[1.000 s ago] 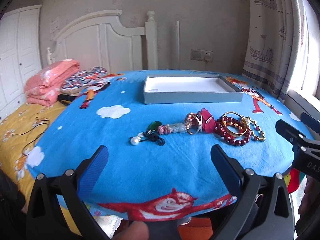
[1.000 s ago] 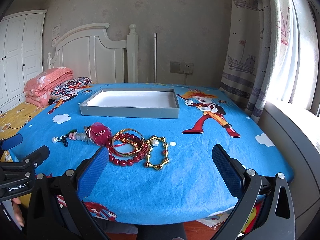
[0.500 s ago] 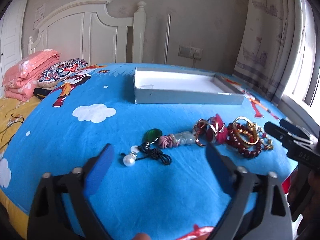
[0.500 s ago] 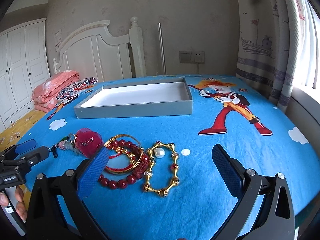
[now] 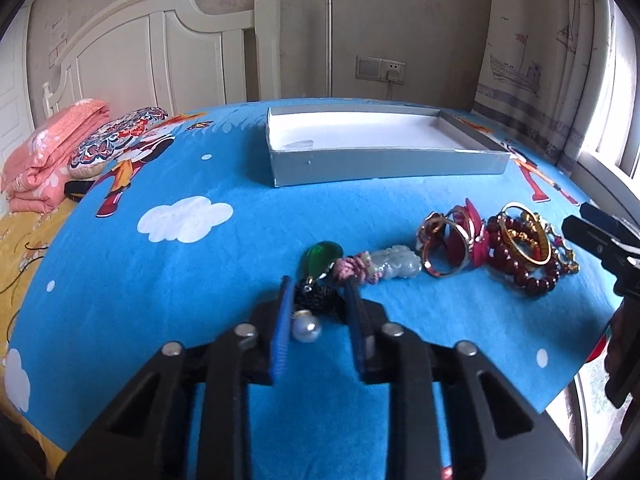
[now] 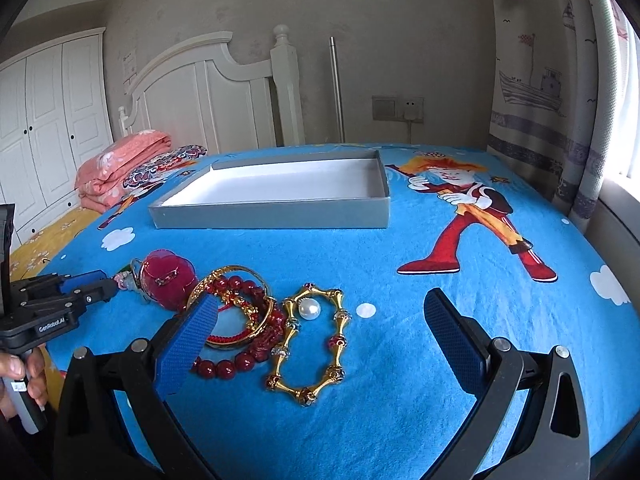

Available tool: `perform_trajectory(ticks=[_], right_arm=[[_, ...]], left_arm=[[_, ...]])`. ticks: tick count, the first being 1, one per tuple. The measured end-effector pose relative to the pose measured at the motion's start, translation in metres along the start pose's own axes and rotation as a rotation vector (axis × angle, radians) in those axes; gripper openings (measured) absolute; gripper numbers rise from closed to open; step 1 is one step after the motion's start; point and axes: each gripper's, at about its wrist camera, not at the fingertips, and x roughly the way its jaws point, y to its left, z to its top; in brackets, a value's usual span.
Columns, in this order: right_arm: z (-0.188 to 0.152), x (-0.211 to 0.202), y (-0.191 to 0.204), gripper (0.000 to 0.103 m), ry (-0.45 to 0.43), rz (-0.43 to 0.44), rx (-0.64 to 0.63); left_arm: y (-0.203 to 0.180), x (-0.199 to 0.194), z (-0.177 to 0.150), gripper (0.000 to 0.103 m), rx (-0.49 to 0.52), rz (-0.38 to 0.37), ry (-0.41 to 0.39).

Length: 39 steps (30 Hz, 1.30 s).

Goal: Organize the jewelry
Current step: 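Lower the left gripper onto the green jade pendant and close it, then grasp the gold bangle with the right gripper while the left gripper lifts the pendant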

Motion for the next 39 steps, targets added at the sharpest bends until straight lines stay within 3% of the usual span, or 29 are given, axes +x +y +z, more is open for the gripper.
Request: perform_trajectory(ticks=[3,4,5,6,7,9,12,20,24,31,35,39], right_arm=[[-0.001,-0.003,-0.003,0.097,0.002,-0.009,0.002],[-0.002,-0.003,-0.005,0.097,0.005,-0.009,0.005],[-0.002,-0.002,-0.007,0.097,0.009,-0.010,0.009],[-0.003,-0.002,-0.008,0.097,0.011,-0.010,0.010],[-0.003,-0.002,-0.009,0.097,0.012,-0.010,0.009],[-0.003,-0.002,-0.009,0.097,0.015,-0.011,0.009],[-0.003,-0.002,-0.009,0.097,0.016,-0.013,0.008],[0.000,-0.002,-0.009,0.097,0.018,-0.011,0.007],[0.002,-0.002,-0.006,0.097,0.019,-0.004,0.005],[0.002,-0.002,-0.007,0.096,0.024,-0.003,0.006],[0.002,0.001,-0.011,0.082,0.044,-0.003,0.012],[0.004,0.002,-0.004,0.078,0.047,0.010,-0.010]], left_arm=[[0.004,-0.005,-0.002,0.017,0.003,-0.016,-0.004],[0.004,-0.008,-0.003,0.022,0.009,-0.012,-0.012],[0.003,-0.009,-0.004,0.043,0.023,-0.002,-0.010],[0.001,-0.010,-0.004,0.045,0.034,-0.001,-0.013],[-0.001,-0.011,-0.005,0.043,0.048,-0.001,-0.011],[-0.001,-0.010,-0.004,0.021,0.057,0.012,0.004],[0.002,-0.009,-0.004,0.015,0.044,-0.004,0.011],[0.036,-0.018,0.017,0.013,-0.076,-0.078,-0.052],[0.059,-0.017,0.036,0.013,-0.166,-0.157,-0.070],[0.062,-0.017,0.063,0.013,-0.152,-0.145,-0.107],[0.055,-0.015,0.070,0.013,-0.136,-0.157,-0.117],[0.047,-0.014,0.073,0.013,-0.123,-0.166,-0.122]])
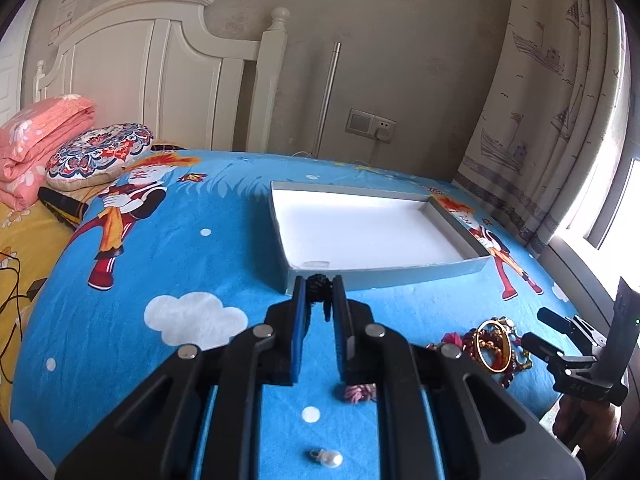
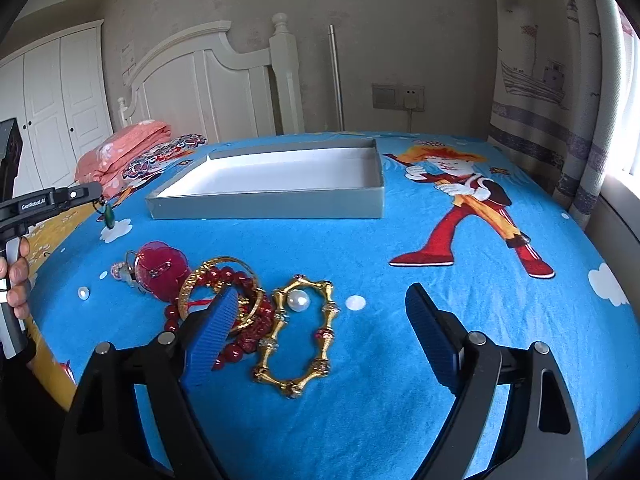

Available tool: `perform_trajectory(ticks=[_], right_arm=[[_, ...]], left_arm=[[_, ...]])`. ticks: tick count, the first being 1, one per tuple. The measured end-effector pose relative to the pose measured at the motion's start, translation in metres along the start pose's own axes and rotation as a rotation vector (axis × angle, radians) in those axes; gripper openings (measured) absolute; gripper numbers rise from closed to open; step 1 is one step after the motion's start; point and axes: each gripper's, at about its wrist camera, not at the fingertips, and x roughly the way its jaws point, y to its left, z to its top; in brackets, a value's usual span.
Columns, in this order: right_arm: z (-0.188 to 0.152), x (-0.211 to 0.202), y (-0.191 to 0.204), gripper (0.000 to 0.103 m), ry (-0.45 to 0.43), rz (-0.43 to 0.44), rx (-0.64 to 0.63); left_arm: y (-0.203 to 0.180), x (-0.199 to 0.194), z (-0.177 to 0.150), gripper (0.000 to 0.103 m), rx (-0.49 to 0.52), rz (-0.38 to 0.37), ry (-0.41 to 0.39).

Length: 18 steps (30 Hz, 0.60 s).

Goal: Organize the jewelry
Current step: 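Grasp the gold bangle with the right gripper while the left gripper lifts the pendant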

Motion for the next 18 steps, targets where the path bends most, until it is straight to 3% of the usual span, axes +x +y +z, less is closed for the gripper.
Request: perform_trajectory(ticks=[3,10,15,18], right_arm=[[0.004,0.003,0.012,0.063,0.006,0.020,-0.036],[0.013,0.027,0.029,0.044,0.071,0.081,-0.086],[0.014,0.035,0.038,0.018,0.104,0.084,-0.128],[0.013,0.036,0.039,0.014,0.111,0.089,-0.141]], left_arm=[[-0.004,0.002,0.000,0.013,0.010,-0.006,0.000],[-0.008,-0.001,-0.002,0.013,0.014,-0.014,-0.011],[-0.006,-0.002,-0.003,0.013,0.009,-0.021,-0.012],[-0.004,-0.003,-0.004,0.013,0.003,-0.023,-0.013]])
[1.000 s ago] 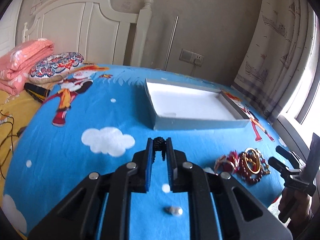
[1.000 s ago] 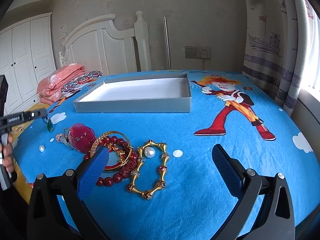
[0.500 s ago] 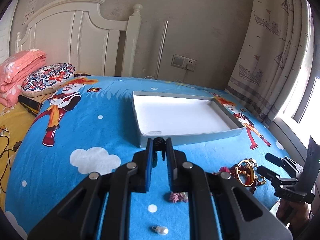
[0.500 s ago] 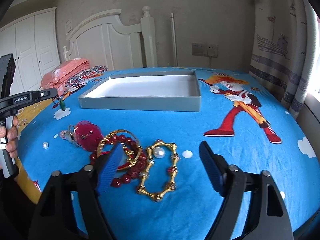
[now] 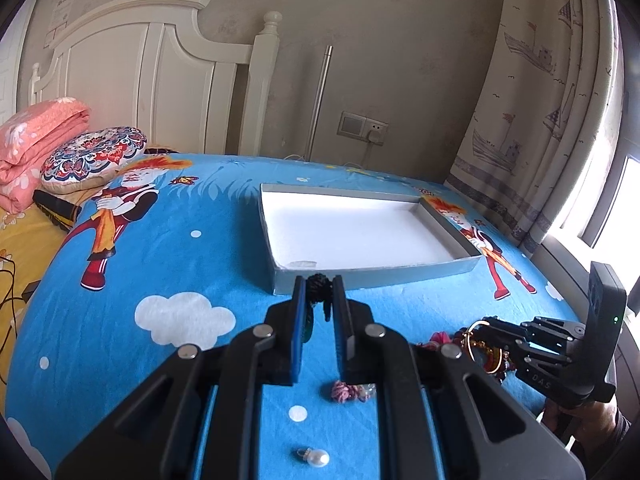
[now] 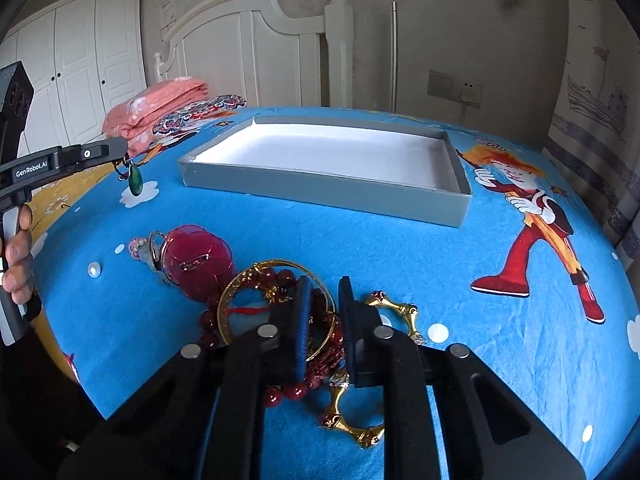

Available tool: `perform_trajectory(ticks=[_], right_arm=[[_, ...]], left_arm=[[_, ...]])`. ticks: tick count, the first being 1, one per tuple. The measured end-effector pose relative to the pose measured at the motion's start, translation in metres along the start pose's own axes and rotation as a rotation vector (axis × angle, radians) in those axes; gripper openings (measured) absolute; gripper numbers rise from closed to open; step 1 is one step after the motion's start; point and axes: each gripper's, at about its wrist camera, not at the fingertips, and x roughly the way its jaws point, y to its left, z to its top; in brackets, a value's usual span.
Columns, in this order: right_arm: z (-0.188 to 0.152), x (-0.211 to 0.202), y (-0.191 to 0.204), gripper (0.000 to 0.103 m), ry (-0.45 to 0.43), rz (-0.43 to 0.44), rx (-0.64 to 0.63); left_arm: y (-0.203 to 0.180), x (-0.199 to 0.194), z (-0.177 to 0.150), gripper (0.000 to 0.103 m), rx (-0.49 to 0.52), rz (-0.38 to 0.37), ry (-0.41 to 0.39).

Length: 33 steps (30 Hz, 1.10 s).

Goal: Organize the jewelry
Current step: 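Grasp the gold bangle with the right gripper while the left gripper lifts the pendant, then carry pendant and bangle into the white tray and open both grippers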

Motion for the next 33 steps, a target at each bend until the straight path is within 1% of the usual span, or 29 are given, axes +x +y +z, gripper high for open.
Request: perform_trajectory(ticks=[6,20,24,27,29,33], right_arm=[[0.000,-0.002,-0.001,0.010,-0.006,0.006,0.004],[0.030,-0.022,-0.017,0.010,-0.074,0.011,0.040],[0.046,-0.027,-0.026,0.010,-0.095,-0.007,0.045],[0.064,-0.023,-0.035,0.010,-0.112,-0.029,0.048],[0.078,-0.017,-0.041,0.010,-0.121,-0.040,0.054],[0.109,0.000,-0.049,0.010,-0.140,-0.091,0.061]], left_arm=[[0.002,0.000,-0.001,0.013,-0.001,-0.002,-0.001],[-0.007,-0.004,0.020,0.013,0.035,-0.004,-0.031],[-0.015,-0.002,0.030,0.013,0.058,-0.007,-0.032],[-0.023,0.007,0.044,0.013,0.078,-0.014,-0.025],[-0.030,0.016,0.057,0.013,0.097,-0.023,-0.022],[-0.045,0.042,0.080,0.013,0.134,-0.008,-0.014]])
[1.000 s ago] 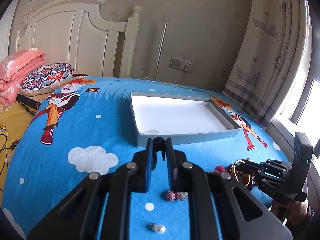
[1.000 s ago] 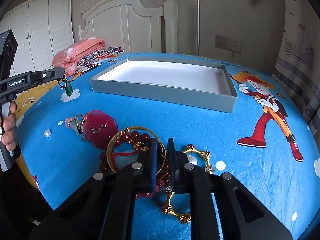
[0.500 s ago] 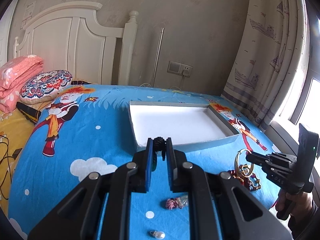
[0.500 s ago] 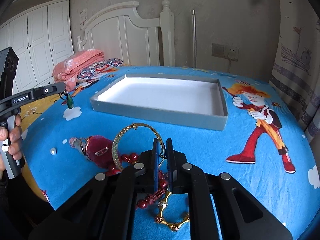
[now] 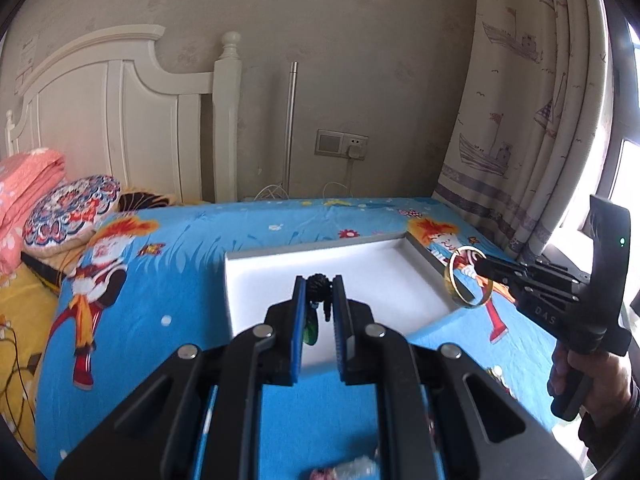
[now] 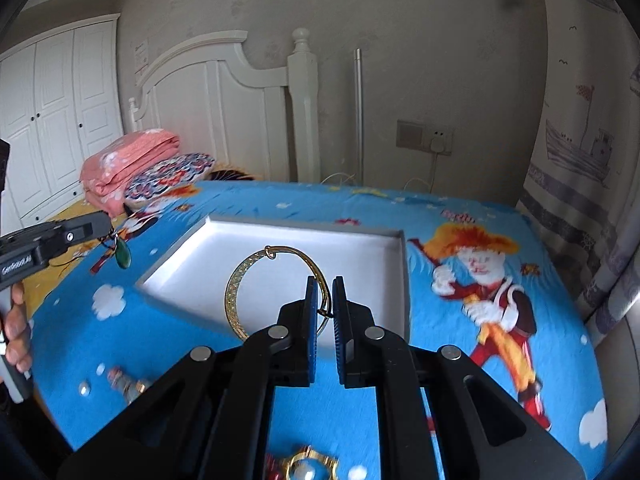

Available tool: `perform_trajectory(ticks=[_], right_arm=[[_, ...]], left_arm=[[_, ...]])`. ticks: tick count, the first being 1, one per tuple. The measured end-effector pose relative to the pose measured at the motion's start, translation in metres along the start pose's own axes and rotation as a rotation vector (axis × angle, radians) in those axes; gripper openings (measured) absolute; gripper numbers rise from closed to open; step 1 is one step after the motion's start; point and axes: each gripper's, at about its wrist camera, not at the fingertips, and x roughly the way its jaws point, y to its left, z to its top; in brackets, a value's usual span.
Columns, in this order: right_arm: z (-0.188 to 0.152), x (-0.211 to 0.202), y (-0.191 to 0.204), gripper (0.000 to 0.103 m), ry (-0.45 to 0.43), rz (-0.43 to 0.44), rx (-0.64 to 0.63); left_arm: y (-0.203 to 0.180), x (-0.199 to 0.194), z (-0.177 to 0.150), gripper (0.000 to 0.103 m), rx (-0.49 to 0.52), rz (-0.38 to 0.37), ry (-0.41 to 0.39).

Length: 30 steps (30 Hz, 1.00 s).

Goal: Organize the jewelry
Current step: 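Carry pendant and bangle into the white tray and open both grippers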

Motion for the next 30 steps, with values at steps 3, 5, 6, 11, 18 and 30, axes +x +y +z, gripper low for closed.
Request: perform_trajectory(ticks=[3,5,6,11,18,30], right_arm=[[0.016,0.024,0.004,0.010,0.006,-0.039,0.005],[0.020,0.044,0.007,0.010,0.037,-0.045,0.018],[0.021,0.054,0.009,0.010,0.056,-0.045,0.024],[0.017,0.091,0.013,0.010,0.150,-0.050,0.065],[0.012,0.117,0.002,0.010,0.220,-0.078,0.110],[0.005,0.130,-0.009,0.011,0.254,-0.086,0.124]], left_arm=[[-0.009,0.034,0.015,0.013,0.013,0.024,0.042],[-0.015,0.056,0.019,0.013,0.028,0.040,0.079],[-0.018,0.071,0.020,0.013,0.033,0.044,0.108],[-0.020,0.121,0.017,0.013,0.017,0.036,0.211],[-0.016,0.152,0.009,0.013,-0.002,0.055,0.277],[-0.011,0.162,0.004,0.034,-0.028,0.061,0.311]])
